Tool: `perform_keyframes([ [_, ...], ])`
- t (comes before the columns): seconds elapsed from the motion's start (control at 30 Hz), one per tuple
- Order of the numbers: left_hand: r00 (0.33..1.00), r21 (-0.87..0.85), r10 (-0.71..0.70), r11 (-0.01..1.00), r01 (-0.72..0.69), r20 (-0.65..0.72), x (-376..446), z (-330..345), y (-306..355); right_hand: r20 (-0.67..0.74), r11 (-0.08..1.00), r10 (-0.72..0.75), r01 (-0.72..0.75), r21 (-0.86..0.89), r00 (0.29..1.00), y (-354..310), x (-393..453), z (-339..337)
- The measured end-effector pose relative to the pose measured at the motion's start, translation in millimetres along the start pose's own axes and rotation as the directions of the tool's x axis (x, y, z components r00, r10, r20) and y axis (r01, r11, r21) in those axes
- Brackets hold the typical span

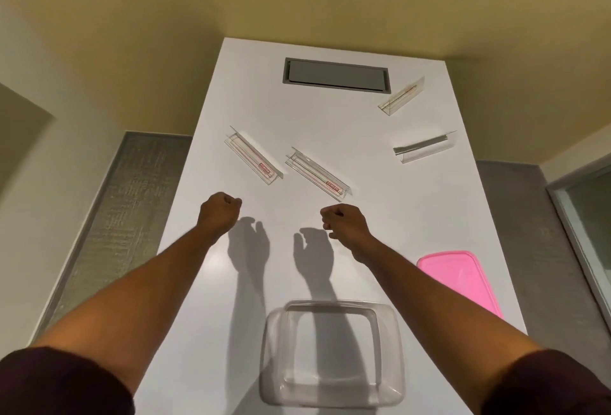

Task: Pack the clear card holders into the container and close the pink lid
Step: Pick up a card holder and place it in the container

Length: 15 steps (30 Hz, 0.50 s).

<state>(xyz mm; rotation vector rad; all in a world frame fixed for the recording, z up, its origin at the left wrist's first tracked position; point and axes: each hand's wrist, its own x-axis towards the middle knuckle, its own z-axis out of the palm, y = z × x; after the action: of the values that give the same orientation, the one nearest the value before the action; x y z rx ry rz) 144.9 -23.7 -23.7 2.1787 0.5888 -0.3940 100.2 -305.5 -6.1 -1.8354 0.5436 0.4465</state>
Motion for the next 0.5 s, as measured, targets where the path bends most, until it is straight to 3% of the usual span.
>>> perform_keyframes([
  [0.3, 0.996, 0.041, 0.038, 0.999, -0.034, -0.076, 124, -6, 48, 0.205, 0.941, 0.252, -0.289, 0.175, 0.946, -52, 103, 63],
  [0.5, 0.993, 0.091, 0.083, 0.993, -0.075, -0.084, 192, -12, 65, 0.219, 0.854, 0.332, -0.391, 0.343, 0.917, -65, 156, 93],
])
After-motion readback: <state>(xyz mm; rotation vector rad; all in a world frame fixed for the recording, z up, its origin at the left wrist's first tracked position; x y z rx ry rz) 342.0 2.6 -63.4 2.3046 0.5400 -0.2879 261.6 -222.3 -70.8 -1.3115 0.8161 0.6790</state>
